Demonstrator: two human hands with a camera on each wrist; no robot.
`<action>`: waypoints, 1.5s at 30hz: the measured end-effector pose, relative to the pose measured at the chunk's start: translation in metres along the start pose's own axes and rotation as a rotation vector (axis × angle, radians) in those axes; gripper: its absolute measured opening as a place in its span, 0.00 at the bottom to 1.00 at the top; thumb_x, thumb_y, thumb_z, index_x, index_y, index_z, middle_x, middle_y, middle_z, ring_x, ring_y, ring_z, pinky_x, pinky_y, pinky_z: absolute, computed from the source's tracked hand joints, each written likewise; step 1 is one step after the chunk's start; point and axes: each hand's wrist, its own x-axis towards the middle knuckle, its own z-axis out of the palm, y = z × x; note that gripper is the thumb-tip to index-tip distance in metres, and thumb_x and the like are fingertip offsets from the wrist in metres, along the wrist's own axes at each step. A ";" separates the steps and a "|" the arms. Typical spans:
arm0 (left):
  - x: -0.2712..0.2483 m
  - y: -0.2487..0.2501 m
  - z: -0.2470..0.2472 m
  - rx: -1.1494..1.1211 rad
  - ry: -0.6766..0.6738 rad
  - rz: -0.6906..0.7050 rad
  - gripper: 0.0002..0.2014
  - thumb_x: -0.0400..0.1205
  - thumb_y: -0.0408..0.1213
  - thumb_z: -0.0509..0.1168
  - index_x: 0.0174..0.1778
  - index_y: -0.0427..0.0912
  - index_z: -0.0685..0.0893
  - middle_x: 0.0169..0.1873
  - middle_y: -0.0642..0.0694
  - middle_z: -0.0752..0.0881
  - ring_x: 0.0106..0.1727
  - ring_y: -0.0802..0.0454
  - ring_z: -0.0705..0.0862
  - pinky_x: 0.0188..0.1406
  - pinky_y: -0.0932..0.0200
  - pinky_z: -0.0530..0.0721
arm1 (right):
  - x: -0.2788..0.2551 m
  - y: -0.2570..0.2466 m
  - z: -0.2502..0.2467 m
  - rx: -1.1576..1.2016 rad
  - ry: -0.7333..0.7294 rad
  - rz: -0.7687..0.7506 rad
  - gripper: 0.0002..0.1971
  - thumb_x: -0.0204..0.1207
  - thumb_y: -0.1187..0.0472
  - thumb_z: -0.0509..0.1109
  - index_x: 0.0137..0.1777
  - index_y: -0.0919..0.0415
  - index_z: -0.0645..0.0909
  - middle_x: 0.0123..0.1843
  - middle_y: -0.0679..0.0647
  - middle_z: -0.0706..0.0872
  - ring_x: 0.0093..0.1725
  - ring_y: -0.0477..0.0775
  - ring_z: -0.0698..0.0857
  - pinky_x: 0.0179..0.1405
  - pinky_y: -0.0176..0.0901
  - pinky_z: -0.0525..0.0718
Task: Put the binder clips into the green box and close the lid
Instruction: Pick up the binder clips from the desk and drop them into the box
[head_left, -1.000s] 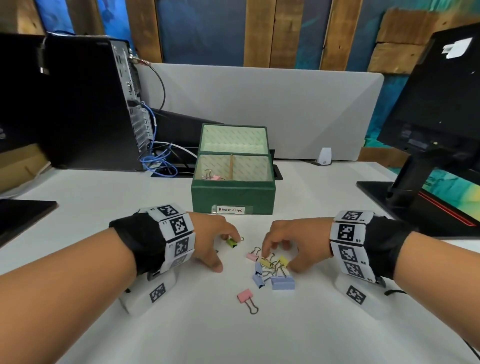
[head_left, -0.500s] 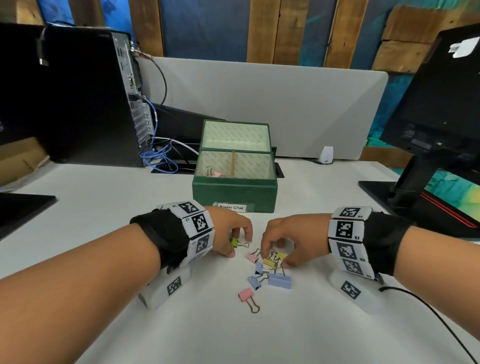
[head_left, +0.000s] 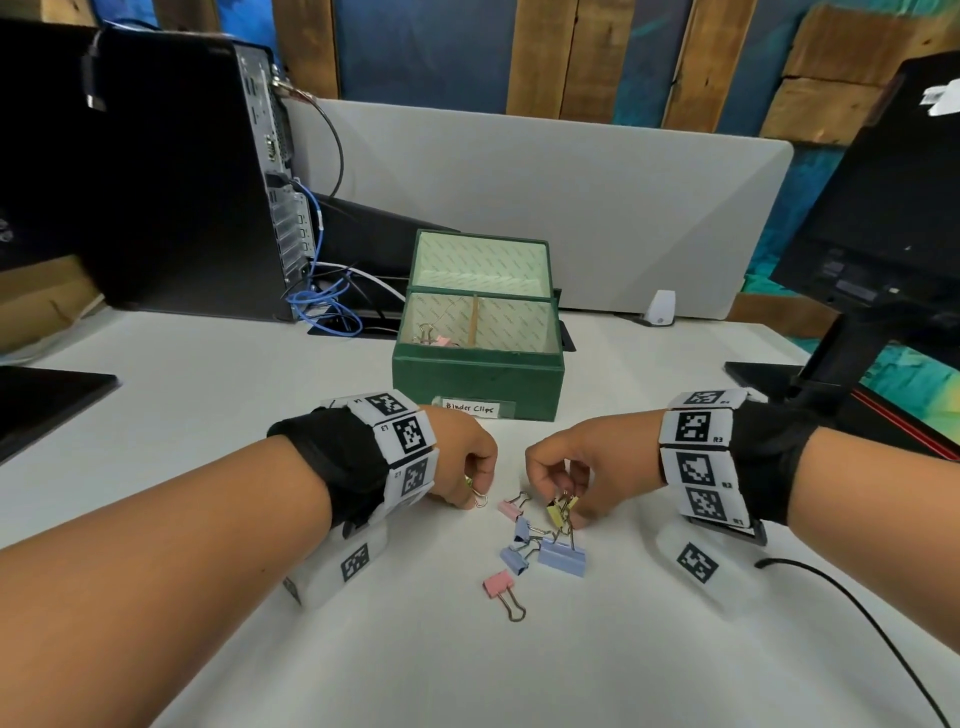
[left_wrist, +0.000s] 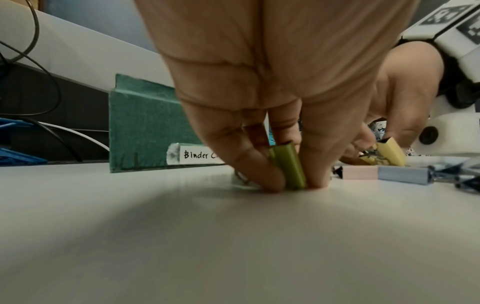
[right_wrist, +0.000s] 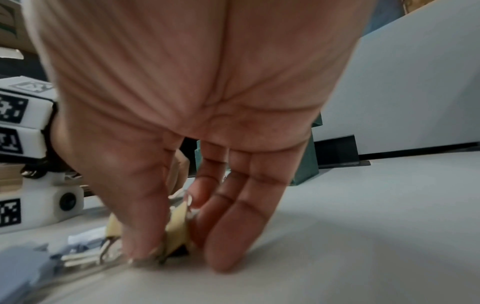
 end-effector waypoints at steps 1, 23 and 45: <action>0.000 -0.001 0.000 -0.006 0.000 0.003 0.10 0.76 0.41 0.70 0.53 0.49 0.85 0.46 0.55 0.79 0.45 0.55 0.76 0.46 0.64 0.76 | 0.000 0.001 0.000 0.025 -0.007 0.003 0.18 0.69 0.64 0.76 0.35 0.38 0.74 0.40 0.46 0.78 0.40 0.53 0.80 0.42 0.45 0.82; -0.005 -0.018 -0.014 -0.198 0.252 0.000 0.07 0.74 0.37 0.72 0.47 0.50 0.88 0.39 0.60 0.80 0.42 0.59 0.79 0.46 0.67 0.78 | -0.011 0.015 -0.032 0.275 0.208 -0.020 0.10 0.72 0.67 0.73 0.36 0.50 0.83 0.28 0.41 0.86 0.27 0.37 0.82 0.38 0.35 0.82; 0.055 -0.016 -0.088 -0.463 0.674 -0.142 0.07 0.75 0.41 0.72 0.48 0.48 0.88 0.38 0.53 0.82 0.39 0.55 0.81 0.37 0.67 0.78 | 0.012 0.016 -0.063 0.058 0.763 0.111 0.16 0.79 0.68 0.58 0.55 0.53 0.84 0.54 0.49 0.76 0.54 0.52 0.81 0.54 0.37 0.77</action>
